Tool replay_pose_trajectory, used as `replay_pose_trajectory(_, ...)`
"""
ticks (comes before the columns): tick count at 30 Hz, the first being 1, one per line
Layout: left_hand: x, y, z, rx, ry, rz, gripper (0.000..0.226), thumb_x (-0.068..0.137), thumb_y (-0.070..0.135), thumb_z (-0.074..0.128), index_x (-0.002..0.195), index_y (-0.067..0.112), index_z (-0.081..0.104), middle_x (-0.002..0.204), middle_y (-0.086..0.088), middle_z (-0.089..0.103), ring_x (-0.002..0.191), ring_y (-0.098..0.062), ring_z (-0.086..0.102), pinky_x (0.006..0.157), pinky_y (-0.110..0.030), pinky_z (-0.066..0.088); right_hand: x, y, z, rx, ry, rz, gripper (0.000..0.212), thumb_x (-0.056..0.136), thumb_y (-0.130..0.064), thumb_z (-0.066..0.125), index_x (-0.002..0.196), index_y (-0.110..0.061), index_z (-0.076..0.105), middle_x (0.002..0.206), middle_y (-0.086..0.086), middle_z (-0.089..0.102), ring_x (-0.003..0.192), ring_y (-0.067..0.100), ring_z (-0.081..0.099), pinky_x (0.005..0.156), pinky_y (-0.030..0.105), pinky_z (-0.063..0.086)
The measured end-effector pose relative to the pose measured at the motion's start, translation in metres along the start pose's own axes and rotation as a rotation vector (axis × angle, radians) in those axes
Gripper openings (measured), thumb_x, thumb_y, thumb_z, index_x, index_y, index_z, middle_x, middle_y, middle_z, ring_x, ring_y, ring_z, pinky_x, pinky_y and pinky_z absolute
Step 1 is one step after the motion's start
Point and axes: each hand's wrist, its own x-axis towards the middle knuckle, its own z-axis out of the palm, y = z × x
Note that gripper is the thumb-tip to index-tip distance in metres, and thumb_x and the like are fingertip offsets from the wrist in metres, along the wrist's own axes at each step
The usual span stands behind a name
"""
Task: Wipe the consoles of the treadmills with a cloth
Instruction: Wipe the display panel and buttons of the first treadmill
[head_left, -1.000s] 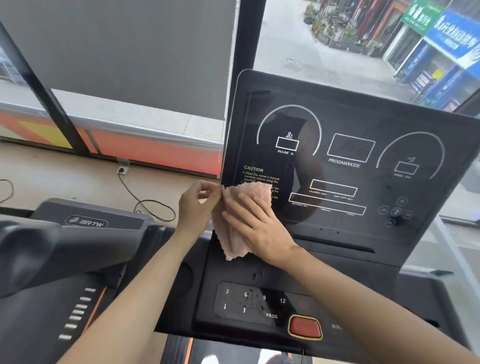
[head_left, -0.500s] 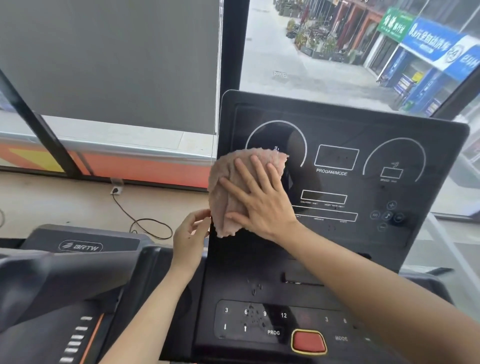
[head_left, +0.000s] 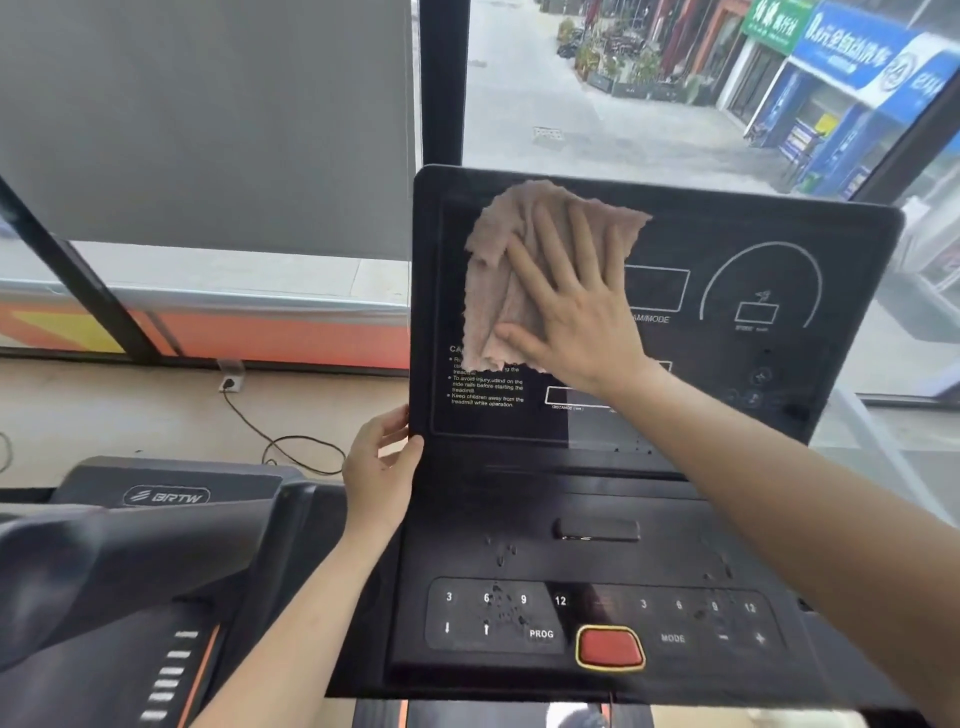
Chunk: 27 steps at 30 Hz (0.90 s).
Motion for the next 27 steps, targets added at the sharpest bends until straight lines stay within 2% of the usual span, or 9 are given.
replay_pose_trajectory(6, -0.001, 0.001, 0.000, 0.075, 0.005, 0.028, 0.035, 0.093, 0.005, 0.069, 0.124, 0.021, 0.069, 0.116, 0.004, 0.072, 0.104, 0.000, 0.066, 0.077, -0.005, 0.051, -0.104, -0.034, 0.051, 0.044, -0.113, 0.000, 0.083, 0.096, -0.075, 0.031, 0.162, -0.029, 0.011, 0.171, 0.008, 0.002, 0.156, 0.039, -0.007, 0.122, 0.060, -0.010)
replay_pose_trajectory(11, -0.007, 0.003, 0.002, 0.120, 0.020, 0.035, 0.036, 0.095, 0.006, 0.067, 0.126, 0.024, 0.067, 0.116, 0.006, 0.070, 0.104, 0.005, 0.064, 0.077, -0.003, 0.049, -0.155, -0.053, 0.070, 0.064, -0.195, 0.026, 0.075, 0.099, -0.067, 0.033, 0.162, -0.034, 0.009, 0.171, 0.005, 0.001, 0.156, 0.037, -0.009, 0.121, 0.061, 0.006)
replay_pose_trajectory(14, -0.012, 0.006, 0.005, 0.159, 0.037, 0.054, 0.039, 0.095, 0.005, 0.066, 0.128, 0.025, 0.065, 0.117, 0.006, 0.069, 0.105, 0.003, 0.063, 0.081, -0.008, 0.049, -0.147, -0.045, 0.067, 0.095, -0.201, 0.029, 0.076, 0.097, -0.072, 0.031, 0.161, -0.038, 0.007, 0.170, 0.002, -0.002, 0.156, 0.034, -0.010, 0.119, 0.059, 0.012)
replay_pose_trajectory(19, -0.017, 0.005, 0.010, 0.202, 0.055, 0.067, 0.043, 0.094, 0.007, 0.066, 0.132, 0.028, 0.062, 0.124, 0.004, 0.068, 0.107, -0.002, 0.064, 0.092, -0.027, 0.054, -0.107, -0.019, 0.052, 0.100, -0.122, 0.073, 0.081, 0.094, -0.078, 0.034, 0.161, -0.038, 0.010, 0.171, 0.001, 0.001, 0.157, 0.034, -0.005, 0.120, 0.063, 0.016)
replay_pose_trajectory(24, -0.020, 0.009, 0.014, 0.246, 0.059, 0.082, 0.042, 0.093, 0.007, 0.067, 0.131, 0.026, 0.062, 0.123, 0.003, 0.068, 0.107, -0.014, 0.066, 0.095, -0.040, 0.058, -0.045, 0.022, 0.019, 0.039, -0.008, 0.149, 0.082, 0.095, -0.078, 0.031, 0.162, -0.033, 0.012, 0.171, 0.006, 0.005, 0.157, 0.037, -0.001, 0.124, 0.061, 0.003)
replay_pose_trajectory(27, -0.023, 0.013, 0.014, 0.273, 0.043, 0.095, 0.046, 0.092, 0.006, 0.068, 0.134, 0.024, 0.060, 0.124, 0.003, 0.065, 0.107, -0.013, 0.064, 0.097, -0.041, 0.057, -0.016, 0.044, 0.001, 0.055, 0.023, 0.203, 0.083, 0.095, -0.078, 0.029, 0.162, -0.033, 0.009, 0.171, 0.007, 0.003, 0.156, 0.038, -0.004, 0.123, 0.059, -0.007)
